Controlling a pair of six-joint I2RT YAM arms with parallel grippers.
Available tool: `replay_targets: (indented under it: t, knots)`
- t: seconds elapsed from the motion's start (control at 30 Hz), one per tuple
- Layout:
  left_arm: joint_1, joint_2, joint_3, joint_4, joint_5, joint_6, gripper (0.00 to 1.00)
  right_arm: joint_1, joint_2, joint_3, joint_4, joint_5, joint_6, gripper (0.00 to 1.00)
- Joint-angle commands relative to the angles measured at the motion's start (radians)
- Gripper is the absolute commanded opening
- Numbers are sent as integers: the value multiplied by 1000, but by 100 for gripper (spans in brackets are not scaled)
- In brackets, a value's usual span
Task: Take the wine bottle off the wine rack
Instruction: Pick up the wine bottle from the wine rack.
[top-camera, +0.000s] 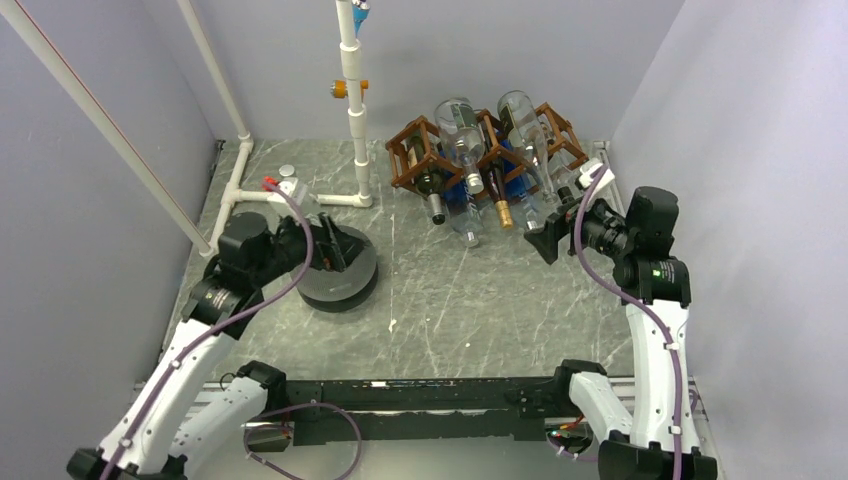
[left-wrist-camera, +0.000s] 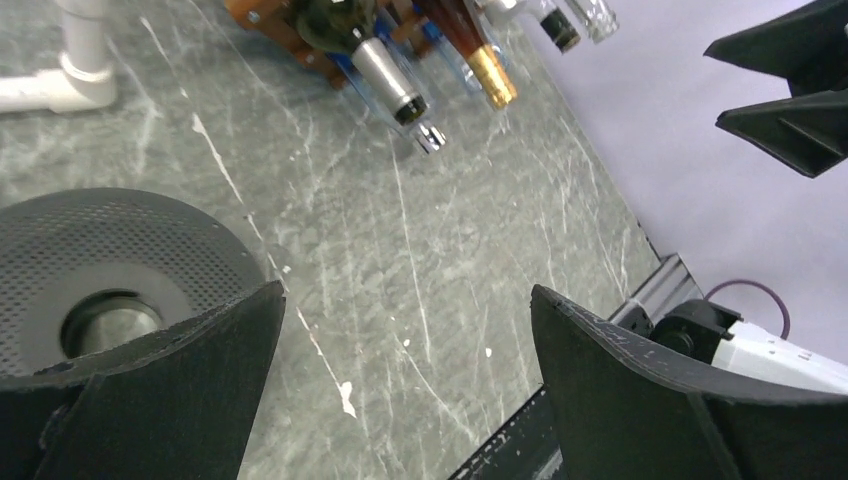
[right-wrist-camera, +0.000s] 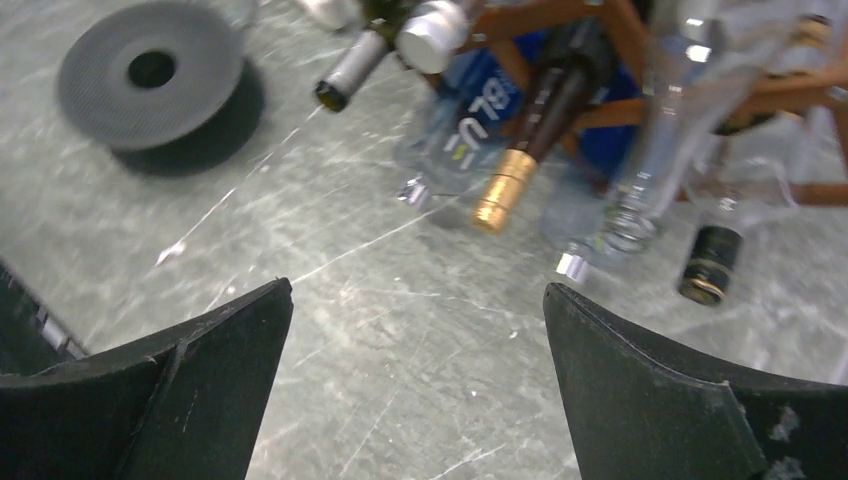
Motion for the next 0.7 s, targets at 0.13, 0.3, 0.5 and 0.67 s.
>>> replay_targets:
  t: [0.13, 0.3, 0.5, 0.67]
  knots:
    - [-191, 118, 98, 21, -183, 1, 99, -7, 37, -33, -47, -281, -198, 100]
    - [-201, 216, 147, 47, -195, 55, 99, -20, 93, -10, -39, -320, -176, 100]
    - [-201, 285, 181, 39, -183, 188, 99, -19, 183, 69, -61, -320, -150, 100]
    - [-200, 300, 159, 47, -198, 283, 99, -16, 253, 167, -96, -314, -154, 100]
